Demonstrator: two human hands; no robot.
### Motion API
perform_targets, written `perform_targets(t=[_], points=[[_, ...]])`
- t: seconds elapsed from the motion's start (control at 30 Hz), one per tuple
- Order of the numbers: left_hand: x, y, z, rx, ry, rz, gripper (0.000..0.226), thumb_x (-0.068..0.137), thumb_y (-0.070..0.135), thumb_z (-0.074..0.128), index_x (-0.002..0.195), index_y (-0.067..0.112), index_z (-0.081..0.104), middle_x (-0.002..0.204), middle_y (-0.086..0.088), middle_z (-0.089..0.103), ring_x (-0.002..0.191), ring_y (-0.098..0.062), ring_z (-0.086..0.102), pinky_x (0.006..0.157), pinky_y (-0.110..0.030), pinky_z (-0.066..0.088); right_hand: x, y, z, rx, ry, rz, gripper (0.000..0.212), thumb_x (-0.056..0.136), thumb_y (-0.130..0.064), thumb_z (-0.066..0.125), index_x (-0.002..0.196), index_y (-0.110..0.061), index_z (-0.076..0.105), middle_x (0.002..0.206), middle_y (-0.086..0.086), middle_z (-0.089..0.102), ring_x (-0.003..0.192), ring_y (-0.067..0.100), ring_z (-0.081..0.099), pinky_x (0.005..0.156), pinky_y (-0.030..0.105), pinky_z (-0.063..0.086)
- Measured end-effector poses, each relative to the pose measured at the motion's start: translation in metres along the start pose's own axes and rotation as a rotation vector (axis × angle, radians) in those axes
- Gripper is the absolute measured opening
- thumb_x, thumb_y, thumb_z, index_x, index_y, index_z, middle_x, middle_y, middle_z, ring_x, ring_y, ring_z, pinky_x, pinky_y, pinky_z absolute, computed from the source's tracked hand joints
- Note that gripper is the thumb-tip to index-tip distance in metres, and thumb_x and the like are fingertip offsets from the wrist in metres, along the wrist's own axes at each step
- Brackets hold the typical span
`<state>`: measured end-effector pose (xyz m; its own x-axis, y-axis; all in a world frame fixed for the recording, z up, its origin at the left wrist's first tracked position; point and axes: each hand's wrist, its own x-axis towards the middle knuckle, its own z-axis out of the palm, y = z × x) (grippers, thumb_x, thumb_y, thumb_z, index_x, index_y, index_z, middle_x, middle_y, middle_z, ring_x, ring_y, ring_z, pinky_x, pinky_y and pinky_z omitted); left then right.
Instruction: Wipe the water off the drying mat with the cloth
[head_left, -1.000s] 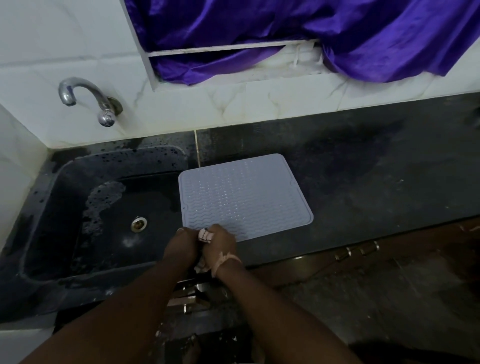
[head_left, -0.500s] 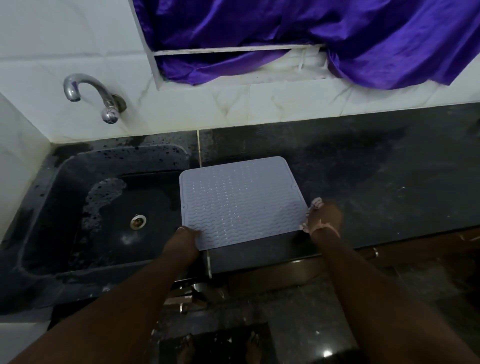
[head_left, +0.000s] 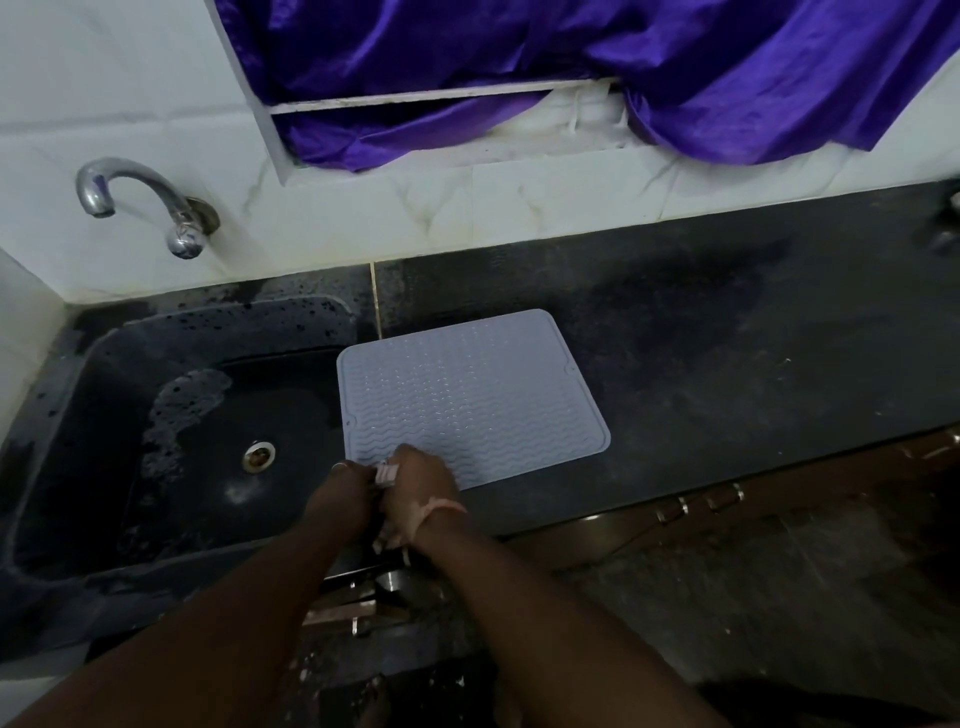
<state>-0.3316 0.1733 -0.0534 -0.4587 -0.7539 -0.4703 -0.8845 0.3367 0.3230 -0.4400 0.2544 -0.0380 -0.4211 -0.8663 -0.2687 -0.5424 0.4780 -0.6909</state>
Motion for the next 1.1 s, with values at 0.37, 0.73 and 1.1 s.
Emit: perform_targets(t=[0.37, 0.73, 1.1], points=[[-0.008, 0.007, 0.000, -0.064, -0.022, -0.069, 0.063, 0.090, 0.002, 0.058, 0.148, 0.025, 0.047, 0.151, -0.010, 0.035, 0.136, -0.029, 0.047, 0.111, -0.034, 0.042, 0.034, 0.149, -0.143, -0.154, 0.534, 0.356, 0.020, 0.099, -0.015, 0.051, 0.116, -0.007, 0.056, 0.110, 0.017, 0.067, 0.100, 0.034, 0.067, 0.083, 0.037, 0.052], [-0.002, 0.006, -0.005, -0.011, -0.013, -0.033, 0.038, 0.088, 0.011, 0.063, 0.124, 0.022, 0.068, 0.132, -0.014, 0.060, 0.113, -0.028, 0.065, 0.097, -0.038, 0.053, 0.012, 0.011, 0.001, -0.149, -0.013, -0.203, 0.013, 0.094, -0.013, 0.051, 0.105, -0.015, 0.058, 0.103, 0.012, 0.067, 0.094, 0.033, 0.066, 0.080, 0.043, 0.056], [0.002, 0.006, -0.003, -0.090, -0.030, -0.125, 0.060, 0.085, 0.001, 0.058, 0.139, 0.028, 0.057, 0.150, -0.011, 0.038, 0.131, -0.030, 0.051, 0.108, -0.033, 0.045, 0.059, 0.111, -0.126, -0.367, 0.390, 0.256, 0.031, 0.100, -0.018, 0.049, 0.129, -0.008, 0.053, 0.117, 0.012, 0.067, 0.102, 0.026, 0.067, 0.083, 0.034, 0.054]])
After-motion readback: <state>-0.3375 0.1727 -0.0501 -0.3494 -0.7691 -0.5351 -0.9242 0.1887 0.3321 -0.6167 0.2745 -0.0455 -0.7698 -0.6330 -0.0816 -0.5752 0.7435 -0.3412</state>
